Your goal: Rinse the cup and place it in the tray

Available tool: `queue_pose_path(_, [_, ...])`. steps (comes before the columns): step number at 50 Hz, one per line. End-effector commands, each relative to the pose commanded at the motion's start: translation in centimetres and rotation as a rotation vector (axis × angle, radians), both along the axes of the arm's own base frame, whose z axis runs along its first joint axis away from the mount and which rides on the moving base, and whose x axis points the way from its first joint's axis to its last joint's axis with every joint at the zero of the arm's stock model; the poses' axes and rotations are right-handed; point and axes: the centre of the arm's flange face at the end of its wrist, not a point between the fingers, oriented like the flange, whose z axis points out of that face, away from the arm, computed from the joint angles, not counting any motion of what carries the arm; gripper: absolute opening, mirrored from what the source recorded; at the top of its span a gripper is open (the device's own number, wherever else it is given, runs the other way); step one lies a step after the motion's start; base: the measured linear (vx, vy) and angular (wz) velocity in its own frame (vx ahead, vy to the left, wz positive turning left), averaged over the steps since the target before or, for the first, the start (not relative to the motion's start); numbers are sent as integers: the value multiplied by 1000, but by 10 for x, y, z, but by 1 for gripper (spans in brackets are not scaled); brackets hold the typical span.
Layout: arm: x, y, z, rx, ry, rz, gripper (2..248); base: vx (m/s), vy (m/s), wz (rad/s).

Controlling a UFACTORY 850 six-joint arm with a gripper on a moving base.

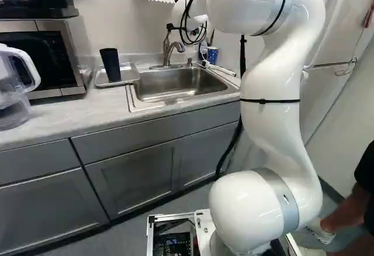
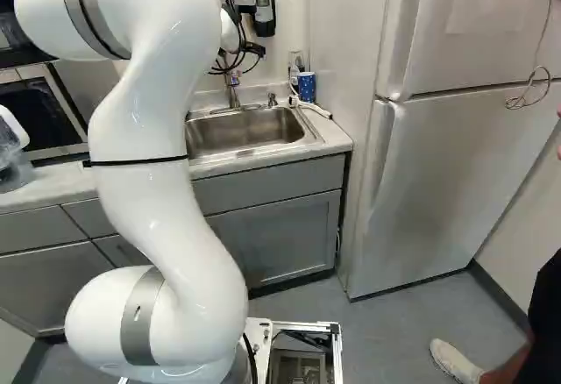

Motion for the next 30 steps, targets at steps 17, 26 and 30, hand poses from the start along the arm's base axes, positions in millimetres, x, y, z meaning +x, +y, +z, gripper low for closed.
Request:
queue_pose_path(17, [-5, 3, -3, -6, 38, 2, 247, 0, 0, 0])
queue_pose_path(26, [-15, 9, -1, -7, 45, 12, 247, 0, 0, 0])
queue_pose_path(30, [-18, 9, -1, -7, 46, 12, 247, 0, 0, 0])
